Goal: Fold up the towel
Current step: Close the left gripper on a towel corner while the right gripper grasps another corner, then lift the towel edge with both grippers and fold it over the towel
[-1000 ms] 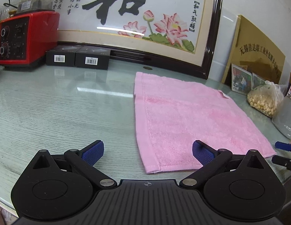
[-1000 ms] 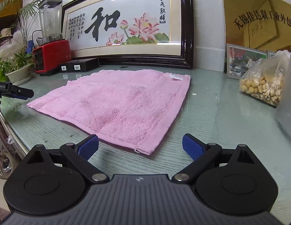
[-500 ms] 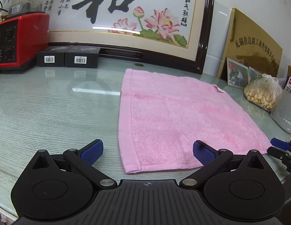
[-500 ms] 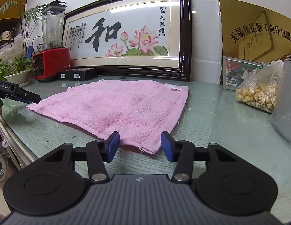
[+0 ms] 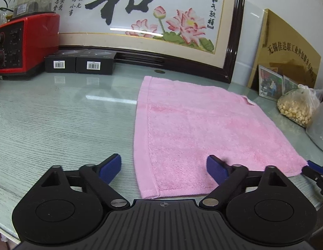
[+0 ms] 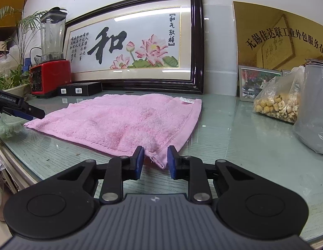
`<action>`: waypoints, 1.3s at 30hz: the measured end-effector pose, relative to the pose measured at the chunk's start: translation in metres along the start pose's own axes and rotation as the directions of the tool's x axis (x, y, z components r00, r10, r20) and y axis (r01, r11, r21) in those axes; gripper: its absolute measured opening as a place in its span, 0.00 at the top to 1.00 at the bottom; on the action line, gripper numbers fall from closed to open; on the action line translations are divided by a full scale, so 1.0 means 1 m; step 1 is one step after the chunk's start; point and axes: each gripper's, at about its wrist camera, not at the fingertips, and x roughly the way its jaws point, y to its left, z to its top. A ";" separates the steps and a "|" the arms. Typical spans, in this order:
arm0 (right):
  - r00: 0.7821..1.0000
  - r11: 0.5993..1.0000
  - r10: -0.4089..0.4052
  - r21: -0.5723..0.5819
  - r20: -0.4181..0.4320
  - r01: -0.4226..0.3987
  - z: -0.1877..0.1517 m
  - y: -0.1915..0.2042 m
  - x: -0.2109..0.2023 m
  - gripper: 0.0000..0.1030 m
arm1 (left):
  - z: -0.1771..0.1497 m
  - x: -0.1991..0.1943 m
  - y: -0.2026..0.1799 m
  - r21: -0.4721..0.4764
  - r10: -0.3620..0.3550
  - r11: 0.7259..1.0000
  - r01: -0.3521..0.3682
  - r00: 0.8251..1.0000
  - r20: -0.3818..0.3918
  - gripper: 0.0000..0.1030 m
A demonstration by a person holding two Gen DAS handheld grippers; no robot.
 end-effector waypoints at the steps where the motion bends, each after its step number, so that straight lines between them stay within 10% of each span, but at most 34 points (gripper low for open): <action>1: 1.000 1.000 0.000 -0.002 -0.001 0.000 0.000 0.000 0.000 0.75 | 0.001 0.000 -0.002 0.004 0.013 1.000 -0.013 1.000 -0.005 0.30; 16: 1.000 1.000 0.009 0.009 0.001 -0.009 -0.001 0.001 -0.001 0.73 | 0.001 0.001 -0.042 0.101 0.130 0.988 -0.116 0.982 -0.139 0.20; 26: 1.000 0.999 0.022 0.038 0.018 -0.023 -0.003 -0.004 -0.004 0.67 | 0.003 -0.002 -0.050 0.089 0.112 0.991 -0.101 0.985 -0.132 0.82; 36: 1.000 1.000 0.001 0.012 0.030 -0.002 -0.005 0.000 -0.009 0.75 | -0.004 -0.004 -0.050 0.064 0.077 0.995 -0.072 0.994 -0.078 0.87; 39: 0.999 1.000 -0.003 0.020 0.040 0.002 -0.005 0.000 -0.011 0.91 | -0.005 -0.004 -0.047 0.034 0.040 0.999 -0.038 0.997 -0.068 0.87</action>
